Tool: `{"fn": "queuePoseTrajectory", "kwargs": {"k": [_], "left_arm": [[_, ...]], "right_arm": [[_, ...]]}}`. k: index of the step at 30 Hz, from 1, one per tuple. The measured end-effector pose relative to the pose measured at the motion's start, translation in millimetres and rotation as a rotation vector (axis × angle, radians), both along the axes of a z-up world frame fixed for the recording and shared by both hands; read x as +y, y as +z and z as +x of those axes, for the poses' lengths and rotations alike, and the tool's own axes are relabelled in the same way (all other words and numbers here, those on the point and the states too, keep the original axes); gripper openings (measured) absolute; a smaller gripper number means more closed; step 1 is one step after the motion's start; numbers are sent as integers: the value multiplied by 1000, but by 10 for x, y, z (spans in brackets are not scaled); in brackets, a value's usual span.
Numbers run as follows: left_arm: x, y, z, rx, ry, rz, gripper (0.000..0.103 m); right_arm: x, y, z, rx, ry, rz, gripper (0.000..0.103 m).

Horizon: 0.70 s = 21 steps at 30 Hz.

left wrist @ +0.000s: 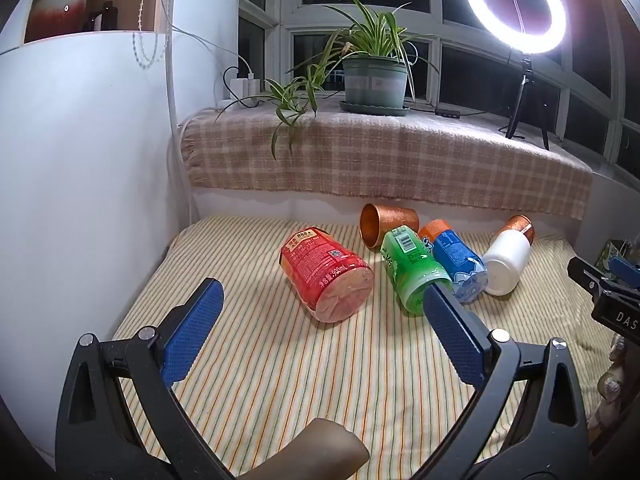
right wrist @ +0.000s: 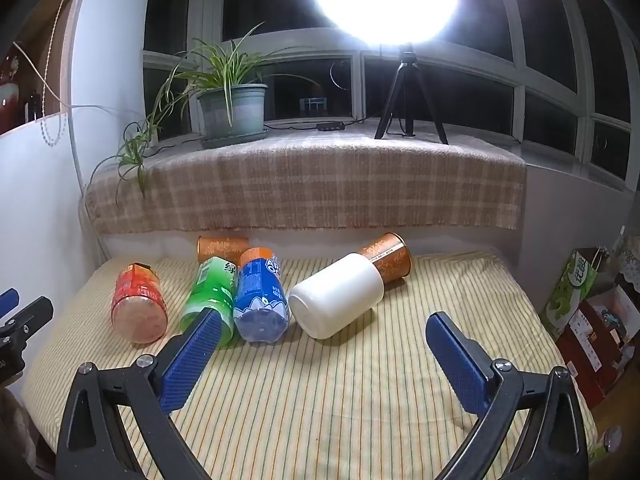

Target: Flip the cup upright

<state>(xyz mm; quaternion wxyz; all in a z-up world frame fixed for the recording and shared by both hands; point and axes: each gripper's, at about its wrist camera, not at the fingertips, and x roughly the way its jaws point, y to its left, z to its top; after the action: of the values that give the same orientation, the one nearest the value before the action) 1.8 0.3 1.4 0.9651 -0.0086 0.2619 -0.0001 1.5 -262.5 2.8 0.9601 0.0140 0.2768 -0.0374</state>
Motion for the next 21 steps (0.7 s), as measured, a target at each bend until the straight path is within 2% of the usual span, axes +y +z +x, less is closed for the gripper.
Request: {"fn": "queuePoseTrajectory", "kwargs": {"k": [21], "left_arm": [[20, -5, 5, 0, -2, -4, 102]], "right_arm": [[-27, -34, 10, 15, 2, 17, 103]]}}
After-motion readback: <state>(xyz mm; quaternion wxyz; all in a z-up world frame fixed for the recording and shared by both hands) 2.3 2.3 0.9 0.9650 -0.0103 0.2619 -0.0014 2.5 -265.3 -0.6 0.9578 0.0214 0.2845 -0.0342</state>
